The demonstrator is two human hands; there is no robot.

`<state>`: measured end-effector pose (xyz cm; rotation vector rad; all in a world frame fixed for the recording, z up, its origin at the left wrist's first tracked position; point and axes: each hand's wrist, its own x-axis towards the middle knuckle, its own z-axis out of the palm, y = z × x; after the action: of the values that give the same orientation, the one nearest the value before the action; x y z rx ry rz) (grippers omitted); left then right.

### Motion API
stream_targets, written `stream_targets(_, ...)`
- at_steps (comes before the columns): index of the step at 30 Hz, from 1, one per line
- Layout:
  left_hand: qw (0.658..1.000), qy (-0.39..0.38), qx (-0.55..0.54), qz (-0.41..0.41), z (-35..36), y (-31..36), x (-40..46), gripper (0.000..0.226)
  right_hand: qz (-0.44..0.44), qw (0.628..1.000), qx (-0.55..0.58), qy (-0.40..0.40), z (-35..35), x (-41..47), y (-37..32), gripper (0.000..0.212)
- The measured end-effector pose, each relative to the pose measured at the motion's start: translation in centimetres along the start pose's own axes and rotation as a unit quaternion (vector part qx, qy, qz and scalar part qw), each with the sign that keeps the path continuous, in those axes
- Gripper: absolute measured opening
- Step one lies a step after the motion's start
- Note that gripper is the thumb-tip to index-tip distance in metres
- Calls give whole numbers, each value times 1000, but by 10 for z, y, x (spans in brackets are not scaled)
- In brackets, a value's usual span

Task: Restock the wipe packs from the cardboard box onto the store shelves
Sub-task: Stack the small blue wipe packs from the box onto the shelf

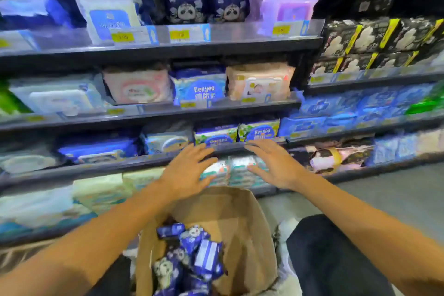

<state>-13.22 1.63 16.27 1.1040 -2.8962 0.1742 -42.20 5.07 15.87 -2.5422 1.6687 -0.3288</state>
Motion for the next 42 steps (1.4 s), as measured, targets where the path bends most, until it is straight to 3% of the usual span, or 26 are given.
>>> stream_targets(3,997,-67,-3,-23,43,2,-37,59,22,999,20,-44,35,-9,-17,76)
stream_targets(8,976,-207,-32,-65,112,15,-81,89,68,988,73,-121,98,-15,-43,102)
stream_targets(11,956,-272,-42,-96,143,27,-101,68,85,979,90,-161,149,-24,-58,108)
stream_targets(17,900,-385,-113,-169,200,24,-134,61,120,943,119,-285,212,-41,-77,66)
stream_targets(26,820,-463,-206,-264,282,-8,-138,69,170,886,148,-406,302,-32,-84,67)
stream_targets(30,790,-463,-254,-312,323,-12,-140,77,182,877,147,-420,338,-27,-81,65)
stream_targets(36,748,-474,-306,-349,356,-11,-141,90,268,848,245,-386,369,-24,-80,62)
stream_targets(42,750,-507,-258,-339,349,-14,-140,129,315,833,310,-332,376,-40,-87,48)
